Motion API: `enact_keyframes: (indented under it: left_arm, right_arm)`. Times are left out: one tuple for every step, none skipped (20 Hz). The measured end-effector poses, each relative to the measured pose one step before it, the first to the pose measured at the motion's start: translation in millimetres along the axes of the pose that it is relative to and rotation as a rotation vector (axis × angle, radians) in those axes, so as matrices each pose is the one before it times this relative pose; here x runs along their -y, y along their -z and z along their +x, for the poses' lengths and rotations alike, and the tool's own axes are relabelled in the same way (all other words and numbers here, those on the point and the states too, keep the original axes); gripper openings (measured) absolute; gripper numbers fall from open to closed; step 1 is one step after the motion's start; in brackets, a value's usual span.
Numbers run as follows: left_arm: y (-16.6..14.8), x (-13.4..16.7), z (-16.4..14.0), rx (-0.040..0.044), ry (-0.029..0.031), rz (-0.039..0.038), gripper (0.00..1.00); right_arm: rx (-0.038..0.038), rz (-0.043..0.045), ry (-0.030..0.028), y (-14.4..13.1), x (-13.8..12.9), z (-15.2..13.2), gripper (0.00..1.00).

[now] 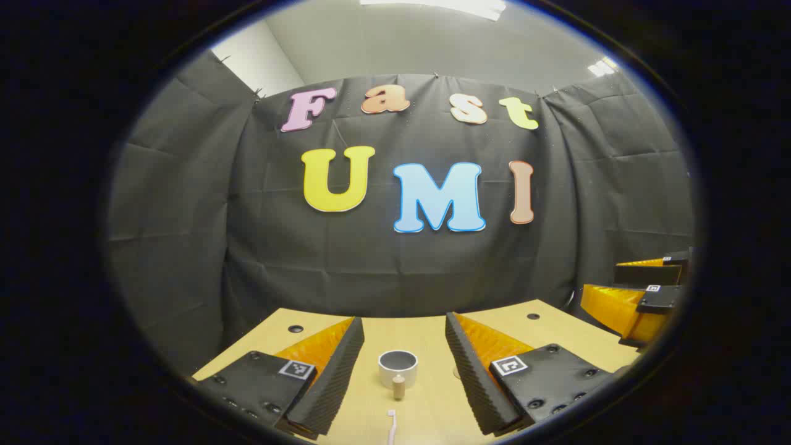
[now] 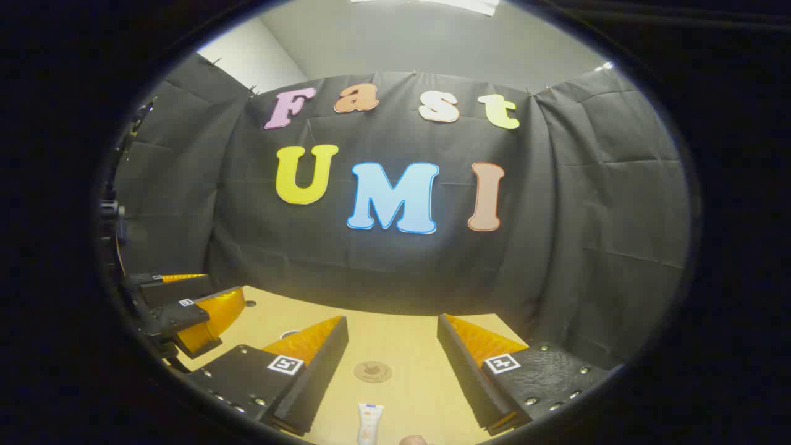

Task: Put the toothbrush and toothpaste on the desktop into the cup, then pick up the cup and place it on the coaster on the desktop.

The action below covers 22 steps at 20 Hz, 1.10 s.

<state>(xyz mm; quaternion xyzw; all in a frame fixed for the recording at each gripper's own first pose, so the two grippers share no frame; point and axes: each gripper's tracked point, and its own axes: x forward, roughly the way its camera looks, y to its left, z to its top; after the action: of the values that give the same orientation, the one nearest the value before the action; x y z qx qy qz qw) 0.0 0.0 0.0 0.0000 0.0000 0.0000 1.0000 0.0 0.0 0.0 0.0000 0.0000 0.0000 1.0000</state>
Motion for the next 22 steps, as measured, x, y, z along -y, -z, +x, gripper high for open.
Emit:
enact_keyframes:
  left_arm:
    - [-0.48,-0.19,1.04,0.00024,-0.00082,0.00192,0.80]
    - [-0.68,-0.01,0.11,0.00035,0.00004,0.00098,0.88]
    - [-0.63,0.37,0.68,0.00036,-0.00070,0.00050,0.88]
    - [-0.06,-0.40,0.79,0.00064,-0.00058,-0.00011,0.88]
    - [-1.01,0.53,0.82,-0.00055,0.00069,-0.00010,0.88]
    - [0.80,-0.11,1.45,-0.00266,-0.00045,0.00043,0.88]
    - [1.44,0.08,0.88,-0.00165,0.00044,0.00022,0.88]
    - [0.31,0.70,0.30,-0.00147,0.00097,-0.00058,0.88]
    - [0.65,0.73,0.54,-0.00147,0.00118,-0.00155,0.88]
    - [-0.56,0.03,0.17,0.00106,0.00014,-0.00305,0.88]
    - [-1.28,0.51,0.37,0.00280,0.00103,-0.00307,0.88]
    - [-0.68,0.30,0.62,0.00259,0.00106,-0.00121,0.88]
    - [-0.20,0.31,0.92,0.00217,-0.00062,0.00095,0.88]
    - [0.42,0.23,1.35,0.00016,-0.00029,0.00016,0.88]
    - [1.86,0.33,1.41,-0.00664,0.00339,-0.00584,0.88]
    - [5.88,0.30,2.36,-0.01560,0.00261,-0.00917,0.88]
    - [6.71,-1.62,1.91,-0.02028,-0.00224,-0.00802,0.88]
    - [7.03,-0.82,3.25,-0.02281,-0.00154,-0.00468,0.88]
    - [8.13,-1.59,2.32,-0.02479,-0.00602,-0.00384,0.88]
    - [6.60,-2.11,4.96,-0.02580,-0.00225,-0.00403,0.88]
    - [7.71,-0.26,4.64,-0.02826,0.00020,-0.00441,0.88]
    - [7.23,-0.57,2.83,-0.02848,-0.00056,-0.00214,0.88]
  right_arm:
    - [0.00035,-0.00036,-0.00128,-1.29,-0.43,0.78,0.93]
    - [0.00070,-0.00058,-0.00038,1.06,-0.21,0.63,0.93]
    - [0.00104,-0.00133,-0.00057,-0.87,0.42,0.72,0.93]
    - [0.00048,-0.00177,-0.00027,-0.13,-0.37,0.46,0.93]
    - [0.00019,-0.00174,-0.00087,-0.32,-0.25,0.55,0.91]
    - [-0.00193,-0.00123,-0.00026,1.24,-0.34,0.01,0.91]
    - [-0.00020,-0.00029,-0.00137,0.15,0.19,0.50,0.93]
    - [-0.00212,-0.00047,-0.00049,0.50,-0.56,0.39,0.93]
    - [-0.00213,0.00128,0.00242,-0.30,0.32,0.03,0.93]
    - [-0.00147,0.00215,-0.00050,1.13,0.74,0.37,0.93]
    - [-0.00151,0.00210,0.00041,-0.18,0.34,0.29,0.93]
    - [-0.00275,0.00210,0.00157,1.25,0.80,1.13,0.93]
    - [-0.00784,0.00125,0.00325,1.55,1.05,1.25,0.93]
    - [-0.00582,0.00056,-0.00058,2.70,-0.40,0.64,0.91]
    - [-0.01030,-0.00021,-0.00047,2.34,-0.05,1.00,0.91]
    - [-0.01278,-0.00127,0.00062,4.26,0.39,0.88,0.91]
    - [-0.01720,-0.00176,0.00099,4.33,0.61,1.29,0.93]
    - [-0.01916,-0.00315,0.00025,6.38,0.11,1.87,0.91]
    - [-0.01922,-0.00162,0.00021,4.90,-0.84,2.20,0.91]
    - [-0.02020,0.00315,-0.00314,5.97,-0.78,1.95,0.93]
    - [-0.02114,0.00632,-0.00521,5.05,-1.39,2.37,0.91]
    - [-0.02168,0.00732,-0.00530,6.77,-1.40,2.35,0.91]
